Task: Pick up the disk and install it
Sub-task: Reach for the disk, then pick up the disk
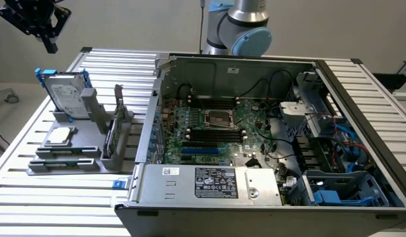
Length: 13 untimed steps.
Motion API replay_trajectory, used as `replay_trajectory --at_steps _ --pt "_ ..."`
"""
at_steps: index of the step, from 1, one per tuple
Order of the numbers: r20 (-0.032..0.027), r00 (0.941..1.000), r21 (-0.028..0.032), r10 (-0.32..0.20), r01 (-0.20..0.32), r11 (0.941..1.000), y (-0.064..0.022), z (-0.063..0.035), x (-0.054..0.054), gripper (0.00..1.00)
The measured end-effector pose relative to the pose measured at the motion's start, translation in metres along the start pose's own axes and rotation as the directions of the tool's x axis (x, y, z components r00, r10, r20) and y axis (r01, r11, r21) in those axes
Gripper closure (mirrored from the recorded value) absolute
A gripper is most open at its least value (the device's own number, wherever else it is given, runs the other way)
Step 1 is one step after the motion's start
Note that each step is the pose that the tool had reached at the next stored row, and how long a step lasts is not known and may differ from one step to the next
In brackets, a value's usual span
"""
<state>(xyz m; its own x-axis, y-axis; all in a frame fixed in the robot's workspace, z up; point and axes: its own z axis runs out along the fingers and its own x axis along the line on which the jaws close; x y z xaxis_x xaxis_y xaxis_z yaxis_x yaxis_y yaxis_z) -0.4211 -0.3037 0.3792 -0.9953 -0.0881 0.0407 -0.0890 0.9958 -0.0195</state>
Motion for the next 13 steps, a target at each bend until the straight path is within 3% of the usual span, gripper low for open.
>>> replay_trajectory --at_steps 13 --pt "-0.0001 1.0000 0.0000 0.000 0.000 1.0000 0.0000 0.0000 0.0000 0.89"
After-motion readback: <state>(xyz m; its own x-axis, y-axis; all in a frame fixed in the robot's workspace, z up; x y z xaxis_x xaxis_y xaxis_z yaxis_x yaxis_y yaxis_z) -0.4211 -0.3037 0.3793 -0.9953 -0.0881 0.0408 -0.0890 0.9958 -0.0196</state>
